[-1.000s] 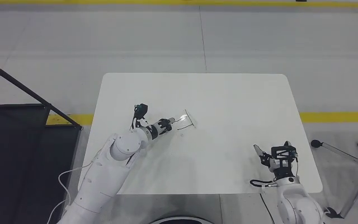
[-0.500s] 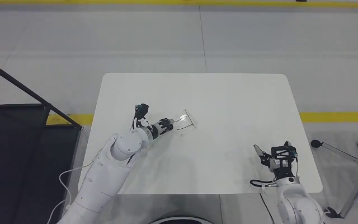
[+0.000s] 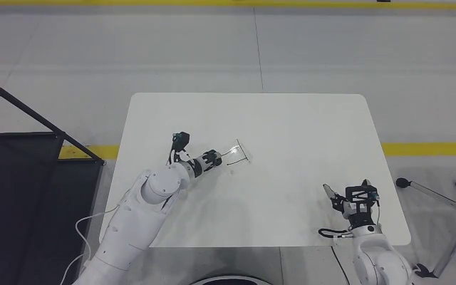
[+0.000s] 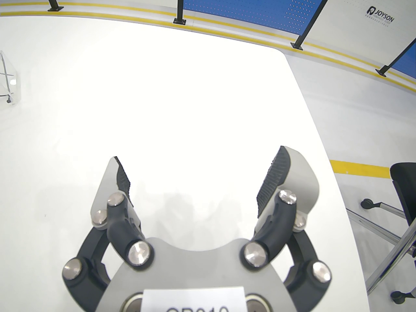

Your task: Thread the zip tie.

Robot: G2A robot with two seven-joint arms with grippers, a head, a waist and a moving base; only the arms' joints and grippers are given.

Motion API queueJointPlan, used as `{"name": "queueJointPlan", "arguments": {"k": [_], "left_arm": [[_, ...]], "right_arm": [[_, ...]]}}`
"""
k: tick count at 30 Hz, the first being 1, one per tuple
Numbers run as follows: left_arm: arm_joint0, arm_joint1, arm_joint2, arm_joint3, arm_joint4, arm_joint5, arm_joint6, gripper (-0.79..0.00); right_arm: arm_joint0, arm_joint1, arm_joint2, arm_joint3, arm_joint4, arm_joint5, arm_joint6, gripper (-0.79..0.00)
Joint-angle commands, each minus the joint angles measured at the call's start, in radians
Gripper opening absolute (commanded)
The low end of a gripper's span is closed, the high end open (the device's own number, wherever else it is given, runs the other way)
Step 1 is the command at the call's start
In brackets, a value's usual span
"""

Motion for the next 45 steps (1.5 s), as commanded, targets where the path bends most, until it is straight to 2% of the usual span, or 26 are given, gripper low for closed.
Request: {"name": "queueJointPlan", "arguments": {"k": [1,9,13,17,21,27,30,43,45], "left_arm": [[0.003,0.000,-0.002,-0.004,0.001,-0.003,0.000,-0.785],[0.045,0.009,-0.030,-0.069,0.014,-0.034,-0.001,-0.785],[0.087,0.018,-0.066,-0.130,0.006,-0.068,-0.023,-0.785],[0.159,0.034,-0.123,-0.212,0.010,-0.139,-0.064,-0.785],[0.222,0.050,-0.193,-0.257,-0.006,-0.237,-0.123,-0.785],[0.271,0.068,-0.286,-0.253,-0.123,-0.382,-0.234,-0.785],[0.310,0.074,-0.330,-0.259,-0.163,-0.431,-0.239,-0.785],[0.322,0.075,-0.331,-0.259,-0.176,-0.441,-0.232,-0.785],[0.319,0.075,-0.332,-0.252,-0.189,-0.455,-0.227,-0.785]], "right_arm": [[0.000,0.000,0.000,0.000,0.000,0.000,0.000,0.000],[0.000,0.000,0.000,0.000,0.000,0.000,0.000,0.000],[0.000,0.000,0.000,0.000,0.000,0.000,0.000,0.000],[0.000,0.000,0.000,0.000,0.000,0.000,0.000,0.000],[0.000,0.000,0.000,0.000,0.000,0.000,0.000,0.000],[0.000,0.000,0.000,0.000,0.000,0.000,0.000,0.000],[0.000,0.000,0.000,0.000,0.000,0.000,0.000,0.000],[0.000,0.000,0.000,0.000,0.000,0.000,0.000,0.000],[0.012,0.000,-0.010,0.002,0.011,-0.037,0.034,0.000]]}}
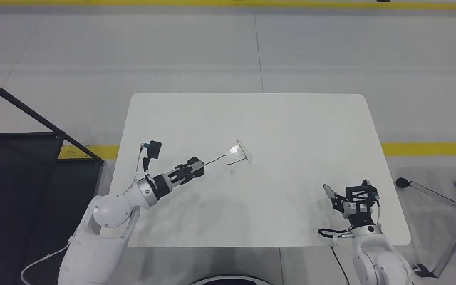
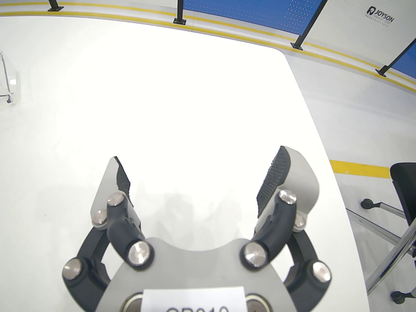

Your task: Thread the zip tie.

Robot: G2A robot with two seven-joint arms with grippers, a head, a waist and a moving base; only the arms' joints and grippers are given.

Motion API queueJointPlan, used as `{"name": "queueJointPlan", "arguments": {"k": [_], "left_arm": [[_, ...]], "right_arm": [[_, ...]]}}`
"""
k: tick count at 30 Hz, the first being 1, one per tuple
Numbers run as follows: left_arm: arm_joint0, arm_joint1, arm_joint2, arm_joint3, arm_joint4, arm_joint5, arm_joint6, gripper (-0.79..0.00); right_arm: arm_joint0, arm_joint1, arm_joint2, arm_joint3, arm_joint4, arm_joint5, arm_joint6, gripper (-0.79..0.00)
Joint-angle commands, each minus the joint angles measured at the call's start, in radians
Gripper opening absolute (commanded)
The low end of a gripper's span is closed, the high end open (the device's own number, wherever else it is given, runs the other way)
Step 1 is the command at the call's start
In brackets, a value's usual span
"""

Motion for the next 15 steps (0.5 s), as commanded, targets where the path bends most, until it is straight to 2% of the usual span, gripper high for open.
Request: {"name": "queueJointPlan", "arguments": {"k": [1,3,8,10,12,15], "left_arm": [[-0.010,0.001,0.004,0.012,-0.030,-0.020,-0.023,-0.785],[-0.031,0.004,-0.003,0.039,-0.060,-0.043,-0.059,-0.785],[-0.076,0.009,0.004,0.096,-0.113,-0.119,-0.147,-0.785],[-0.091,0.010,0.014,0.117,-0.133,-0.148,-0.177,-0.785],[-0.104,0.011,0.027,0.132,-0.139,-0.172,-0.194,-0.785],[-0.117,0.012,0.044,0.146,-0.144,-0.201,-0.210,-0.785]], "right_arm": [[0.018,0.000,-0.009,0.002,0.017,-0.041,0.047,0.000],[0.040,0.000,-0.026,-0.002,0.046,-0.094,0.096,0.000],[0.121,0.010,-0.037,0.027,0.202,-0.381,0.260,0.000],[0.164,0.014,-0.046,0.048,0.266,-0.464,0.337,0.000],[0.208,0.014,-0.068,0.066,0.327,-0.506,0.408,0.000],[0.262,0.011,-0.108,0.088,0.418,-0.516,0.480,0.000]]}}
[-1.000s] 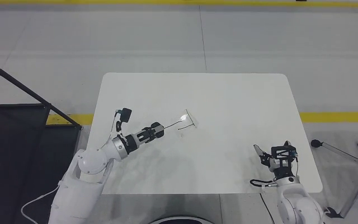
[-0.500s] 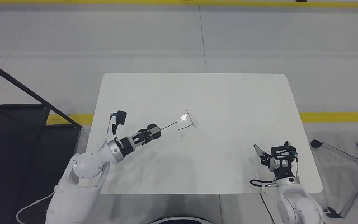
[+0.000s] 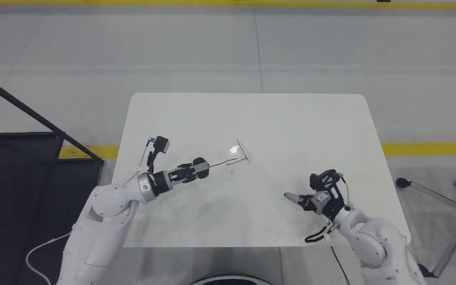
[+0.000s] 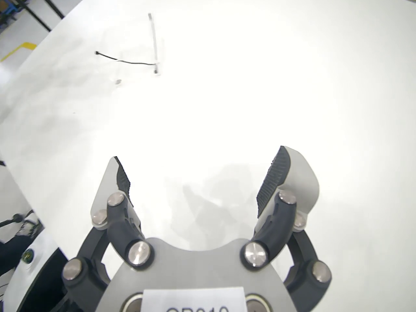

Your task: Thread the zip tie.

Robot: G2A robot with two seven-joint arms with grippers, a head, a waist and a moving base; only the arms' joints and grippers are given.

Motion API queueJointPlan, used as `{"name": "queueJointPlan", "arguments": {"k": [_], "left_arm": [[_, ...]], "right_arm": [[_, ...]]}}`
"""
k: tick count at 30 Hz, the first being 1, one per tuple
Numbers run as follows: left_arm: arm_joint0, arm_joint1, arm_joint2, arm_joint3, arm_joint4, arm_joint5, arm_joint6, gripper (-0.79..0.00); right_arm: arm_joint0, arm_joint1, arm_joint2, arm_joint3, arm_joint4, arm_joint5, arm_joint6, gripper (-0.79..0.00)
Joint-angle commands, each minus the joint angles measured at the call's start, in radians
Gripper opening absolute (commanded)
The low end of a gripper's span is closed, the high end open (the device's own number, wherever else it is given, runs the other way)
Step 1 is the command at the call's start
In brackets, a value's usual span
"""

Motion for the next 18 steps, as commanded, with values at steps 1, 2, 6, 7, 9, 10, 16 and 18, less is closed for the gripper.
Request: {"name": "queueJointPlan", "arguments": {"k": [1,2,6,7,9,10,16,18], "left_arm": [[-0.005,0.001,0.014,0.006,-0.001,-0.020,-0.011,-0.785],[-0.006,0.001,0.020,0.009,-0.004,-0.032,-0.018,-0.785],[-0.003,0.004,0.032,0.018,-0.009,-0.078,-0.037,-0.785],[-0.002,0.005,0.035,0.018,-0.008,-0.087,-0.042,-0.785],[-0.001,0.007,0.036,0.020,-0.010,-0.097,-0.046,-0.785],[-0.002,0.008,0.038,0.020,-0.011,-0.102,-0.049,-0.785],[-0.010,0.013,0.047,0.036,-0.009,-0.097,-0.066,-0.785],[-0.010,0.013,0.047,0.036,-0.009,-0.097,-0.066,-0.785]], "right_arm": [[0.035,-0.002,-0.036,0.012,0.078,-0.024,0.055,0.000],[0.055,-0.003,-0.049,0.024,0.119,-0.041,0.084,0.000],[0.132,-0.003,-0.097,0.066,0.294,-0.109,0.192,0.000],[0.149,-0.003,-0.104,0.075,0.337,-0.122,0.217,0.000],[0.179,-0.001,-0.119,0.086,0.418,-0.149,0.265,0.000],[0.193,0.000,-0.128,0.091,0.462,-0.166,0.293,0.000],[0.265,0.009,-0.168,0.126,0.640,-0.220,0.461,0.000],[0.265,0.009,-0.168,0.126,0.640,-0.220,0.461,0.000]]}}
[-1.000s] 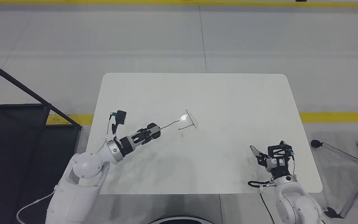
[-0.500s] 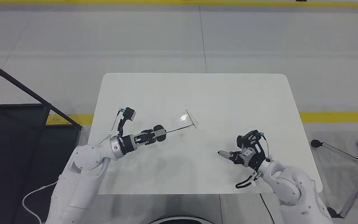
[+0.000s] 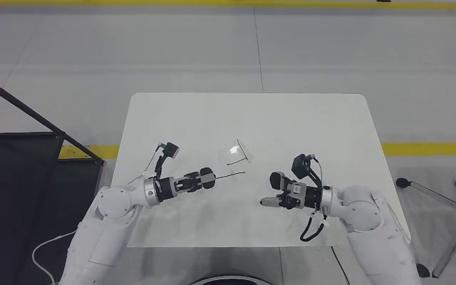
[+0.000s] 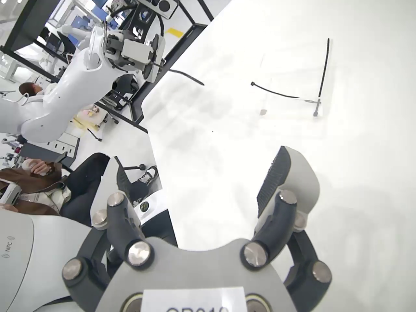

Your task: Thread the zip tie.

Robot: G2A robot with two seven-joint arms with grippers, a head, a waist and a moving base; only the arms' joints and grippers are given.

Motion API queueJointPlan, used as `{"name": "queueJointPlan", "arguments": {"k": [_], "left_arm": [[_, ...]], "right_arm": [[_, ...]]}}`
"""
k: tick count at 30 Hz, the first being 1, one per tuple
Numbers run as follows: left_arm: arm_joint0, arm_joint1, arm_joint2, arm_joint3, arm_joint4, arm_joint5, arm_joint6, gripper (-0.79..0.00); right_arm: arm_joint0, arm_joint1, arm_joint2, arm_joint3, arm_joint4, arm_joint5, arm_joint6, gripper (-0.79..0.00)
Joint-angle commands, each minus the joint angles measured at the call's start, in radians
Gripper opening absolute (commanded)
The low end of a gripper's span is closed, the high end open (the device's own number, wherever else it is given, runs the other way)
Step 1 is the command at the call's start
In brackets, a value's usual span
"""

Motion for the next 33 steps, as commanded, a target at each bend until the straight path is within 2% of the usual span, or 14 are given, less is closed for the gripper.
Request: {"name": "queueJointPlan", "arguments": {"k": [1,11,13,18,26,27,30,32,33], "left_arm": [[0.000,0.000,0.000,0.000,0.000,0.000,0.000,-0.785],[0.006,0.001,0.013,-0.012,-0.009,-0.003,0.012,-0.785],[0.003,0.001,0.021,-0.010,-0.017,-0.022,0.003,-0.785],[-0.011,0.005,0.034,0.018,-0.077,-0.070,-0.045,-0.785],[-0.032,0.009,0.062,0.042,-0.079,-0.095,-0.073,-0.785],[-0.035,0.010,0.066,0.044,-0.077,-0.096,-0.071,-0.785],[-0.039,0.011,0.073,0.047,-0.076,-0.099,-0.066,-0.785],[-0.041,0.013,0.076,0.049,-0.077,-0.102,-0.064,-0.785],[-0.041,0.013,0.077,0.049,-0.078,-0.102,-0.063,-0.785]], "right_arm": [[-0.001,0.000,0.001,-0.001,-0.003,0.001,-0.014,0.000],[0.004,0.000,-0.022,0.010,0.031,0.010,-0.028,0.000],[0.019,0.000,-0.045,0.035,0.107,0.008,-0.009,0.000],[0.126,0.000,-0.109,0.182,0.401,0.021,0.153,0.000],[0.268,0.005,-0.270,0.287,0.687,0.119,0.251,0.000],[0.279,0.008,-0.287,0.291,0.708,0.124,0.256,-0.025],[0.307,0.018,-0.331,0.301,0.747,0.135,0.267,-0.243],[0.323,0.024,-0.359,0.309,0.762,0.141,0.273,-0.342],[0.331,0.027,-0.371,0.315,0.769,0.144,0.276,-0.357]]}}
